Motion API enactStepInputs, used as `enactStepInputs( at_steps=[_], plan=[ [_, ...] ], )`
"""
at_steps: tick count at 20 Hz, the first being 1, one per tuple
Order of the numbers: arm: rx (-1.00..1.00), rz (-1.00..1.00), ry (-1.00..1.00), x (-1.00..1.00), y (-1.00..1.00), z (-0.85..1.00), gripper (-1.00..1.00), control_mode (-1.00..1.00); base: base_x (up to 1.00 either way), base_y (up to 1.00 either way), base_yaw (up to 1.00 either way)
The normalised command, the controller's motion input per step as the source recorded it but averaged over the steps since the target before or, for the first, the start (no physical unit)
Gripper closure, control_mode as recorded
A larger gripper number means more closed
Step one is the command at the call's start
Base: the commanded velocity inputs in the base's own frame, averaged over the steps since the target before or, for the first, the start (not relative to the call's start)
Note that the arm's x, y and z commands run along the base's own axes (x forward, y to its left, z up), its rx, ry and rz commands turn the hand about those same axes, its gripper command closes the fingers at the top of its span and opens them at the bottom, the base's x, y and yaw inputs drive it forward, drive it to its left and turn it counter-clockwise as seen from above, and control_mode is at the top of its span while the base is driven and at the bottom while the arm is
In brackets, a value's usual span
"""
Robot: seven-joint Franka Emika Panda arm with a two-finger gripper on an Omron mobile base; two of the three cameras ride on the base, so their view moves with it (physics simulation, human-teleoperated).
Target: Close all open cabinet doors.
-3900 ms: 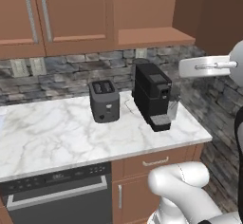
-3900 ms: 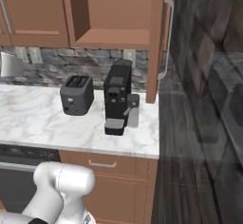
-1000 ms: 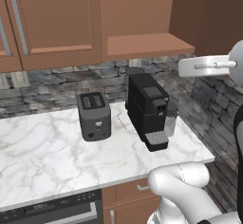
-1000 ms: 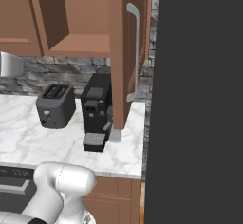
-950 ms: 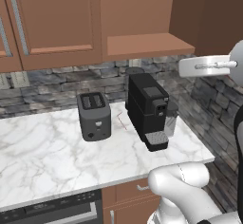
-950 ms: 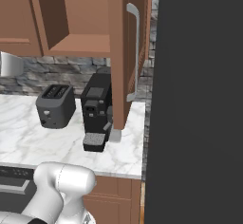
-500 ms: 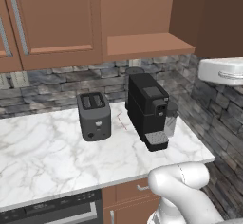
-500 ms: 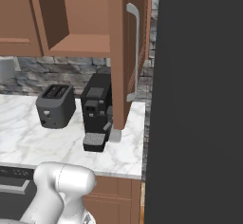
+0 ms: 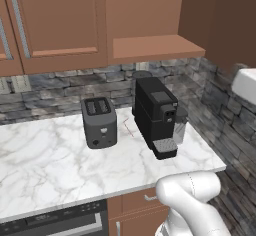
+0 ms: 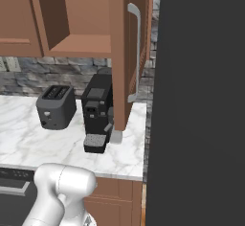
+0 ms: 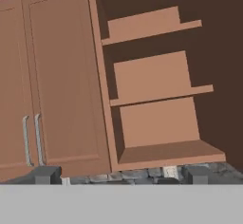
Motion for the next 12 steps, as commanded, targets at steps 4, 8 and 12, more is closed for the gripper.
enactStepInputs(
  at_steps=[4,8,12],
  plan=[
    [0.01,-0.25,0.0,0.0,-0.32,0.21,-1.0,-1.0,0.0,0.0,0.0],
    [0.0,-0.31,0.0,0.0,-0.4,0.18,-1.0,-1.0,0.0,0.0,0.0],
    [0.04,-0.28,0.0,-0.04,-0.39,0.17,-1.0,-1.0,0.0,0.0,0.0]
  ],
)
